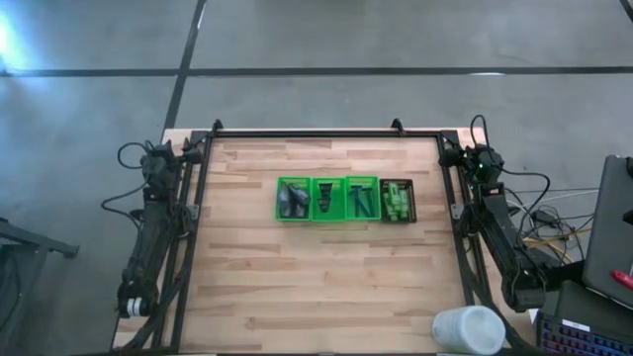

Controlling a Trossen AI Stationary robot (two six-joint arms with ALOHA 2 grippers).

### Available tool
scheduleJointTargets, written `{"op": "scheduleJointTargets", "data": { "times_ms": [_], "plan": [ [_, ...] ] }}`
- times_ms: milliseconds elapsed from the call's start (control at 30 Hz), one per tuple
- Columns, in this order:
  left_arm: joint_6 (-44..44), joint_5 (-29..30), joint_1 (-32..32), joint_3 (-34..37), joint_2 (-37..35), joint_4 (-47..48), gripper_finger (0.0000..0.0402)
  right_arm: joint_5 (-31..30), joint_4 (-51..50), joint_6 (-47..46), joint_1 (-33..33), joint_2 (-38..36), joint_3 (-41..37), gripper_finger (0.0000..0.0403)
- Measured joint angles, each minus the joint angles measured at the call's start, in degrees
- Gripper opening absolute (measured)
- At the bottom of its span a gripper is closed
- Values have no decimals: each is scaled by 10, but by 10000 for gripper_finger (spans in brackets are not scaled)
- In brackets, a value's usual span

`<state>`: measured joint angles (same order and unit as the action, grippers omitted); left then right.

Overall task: Pick & Place Travel size toiletries
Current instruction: Return to Home Position

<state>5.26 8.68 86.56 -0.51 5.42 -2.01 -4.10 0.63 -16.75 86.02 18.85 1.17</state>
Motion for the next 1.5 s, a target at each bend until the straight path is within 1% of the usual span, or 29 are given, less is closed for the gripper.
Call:
{"op": "scheduleJointTargets", "data": {
  "times_ms": [133,233,300,800,967,1500],
  "plan": [
    [17,-3,-6,0,-20,4,273,0,0,0,0,0,0,168],
    [32,-5,-9,0,-22,5,273,0,0,0,0,0,0,176],
    [44,-6,-10,0,-17,2,273,0,0,0,0,0,0,181],
    [47,-5,-12,1,20,-3,273,0,0,0,0,0,0,201],
    [46,-4,-12,1,20,-3,273,0,0,0,0,0,0,193],
    [46,-4,-12,1,22,-4,273,0,0,0,0,0,0,143]
  ]
}}
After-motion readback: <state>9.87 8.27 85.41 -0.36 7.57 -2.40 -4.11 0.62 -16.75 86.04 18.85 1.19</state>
